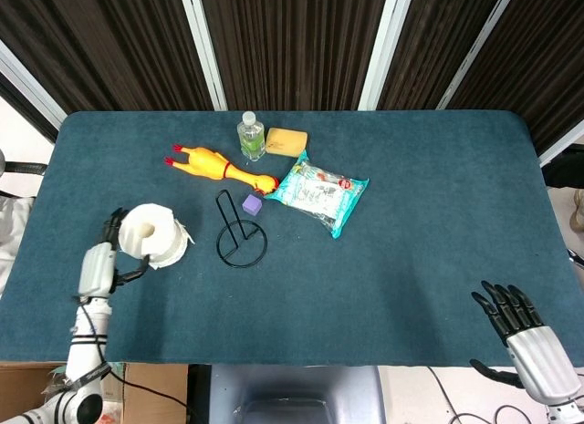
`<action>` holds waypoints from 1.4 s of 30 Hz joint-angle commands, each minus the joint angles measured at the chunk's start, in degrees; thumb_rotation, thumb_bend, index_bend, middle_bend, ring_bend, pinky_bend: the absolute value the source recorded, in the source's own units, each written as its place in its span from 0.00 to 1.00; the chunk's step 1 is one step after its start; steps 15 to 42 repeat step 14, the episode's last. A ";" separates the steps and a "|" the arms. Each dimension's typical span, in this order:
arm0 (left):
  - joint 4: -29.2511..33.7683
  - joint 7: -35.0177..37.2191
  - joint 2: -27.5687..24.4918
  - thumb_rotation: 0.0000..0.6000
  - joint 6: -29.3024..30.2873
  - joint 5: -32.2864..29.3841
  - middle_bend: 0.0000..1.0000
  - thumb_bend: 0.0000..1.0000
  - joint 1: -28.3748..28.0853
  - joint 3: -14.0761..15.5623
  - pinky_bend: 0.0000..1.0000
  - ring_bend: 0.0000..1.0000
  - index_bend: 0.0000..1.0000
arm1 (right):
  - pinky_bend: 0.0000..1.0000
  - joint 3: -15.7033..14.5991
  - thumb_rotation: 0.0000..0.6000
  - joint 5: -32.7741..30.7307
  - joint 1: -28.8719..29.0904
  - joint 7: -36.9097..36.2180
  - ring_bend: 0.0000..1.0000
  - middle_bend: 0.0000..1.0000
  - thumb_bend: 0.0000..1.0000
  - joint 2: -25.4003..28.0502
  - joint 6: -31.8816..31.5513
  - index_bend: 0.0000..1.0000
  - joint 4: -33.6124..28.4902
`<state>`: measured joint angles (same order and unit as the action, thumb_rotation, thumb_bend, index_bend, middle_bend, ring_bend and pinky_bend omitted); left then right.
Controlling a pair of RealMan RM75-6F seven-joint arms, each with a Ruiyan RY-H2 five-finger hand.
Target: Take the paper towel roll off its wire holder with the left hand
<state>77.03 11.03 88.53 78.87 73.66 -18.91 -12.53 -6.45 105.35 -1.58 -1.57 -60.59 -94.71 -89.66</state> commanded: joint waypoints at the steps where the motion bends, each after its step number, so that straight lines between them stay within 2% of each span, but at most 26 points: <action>1: -0.04 -3.12 -3.07 1.00 10.99 5.62 0.00 0.35 5.85 3.15 0.11 0.00 0.00 | 0.00 0.14 1.00 -0.32 -0.07 0.08 0.00 0.00 0.03 -0.05 0.12 0.00 0.03; 3: 1.24 -1.88 -5.22 1.00 14.28 8.01 0.00 0.36 8.60 5.43 0.10 0.00 0.00 | 0.00 0.23 1.00 -0.69 -0.05 0.33 0.00 0.00 0.03 -0.14 0.44 0.00 -0.06; 4: 1.95 -1.43 -7.58 1.00 15.88 10.91 0.00 0.36 10.51 8.41 0.10 0.00 0.00 | 0.00 0.29 1.00 -0.84 -0.01 0.79 0.00 0.00 0.03 -0.26 0.71 0.00 -0.12; 5: 0.97 -1.47 -9.57 1.00 16.42 16.29 0.00 0.37 11.41 12.97 0.10 0.00 0.00 | 0.00 0.23 1.00 -0.65 0.11 1.62 0.00 0.00 0.03 -0.52 1.14 0.00 -0.19; 6: -0.58 -0.59 -10.91 1.00 16.35 19.99 0.00 0.37 11.17 15.38 0.11 0.00 0.00 | 0.00 0.23 1.00 -0.50 0.17 2.40 0.00 0.00 0.03 -0.75 1.40 0.00 -0.37; 7: -1.42 1.04 -11.16 1.00 15.25 20.41 0.00 0.37 10.91 15.98 0.13 0.00 0.00 | 0.00 0.17 1.00 -0.31 0.17 2.97 0.00 0.00 0.03 -0.90 1.53 0.00 -0.63; 9: -2.14 0.59 -11.31 1.00 14.37 21.13 0.00 0.38 10.76 16.60 0.12 0.00 0.00 | 0.00 0.03 1.00 0.18 0.08 3.42 0.00 0.00 0.03 -0.99 1.32 0.00 -0.80; 12: -3.23 -4.45 -10.86 1.00 16.74 22.64 0.00 0.38 11.63 16.33 0.05 0.00 0.00 | 0.00 -0.03 1.00 0.17 -0.12 3.50 0.00 0.00 0.03 -1.02 1.14 0.00 -0.69; 14: -1.82 -3.22 -11.30 1.00 16.75 23.21 0.00 0.37 11.90 16.88 0.05 0.00 0.00 | 0.00 0.09 1.00 -0.24 -0.18 3.50 0.00 0.00 0.03 -1.03 1.21 0.00 -0.71; 42: -1.82 -3.22 -11.30 1.00 16.75 23.21 0.00 0.37 11.90 16.88 0.05 0.00 0.00 | 0.00 0.09 1.00 -0.24 -0.18 3.50 0.00 0.00 0.03 -1.03 1.21 0.00 -0.71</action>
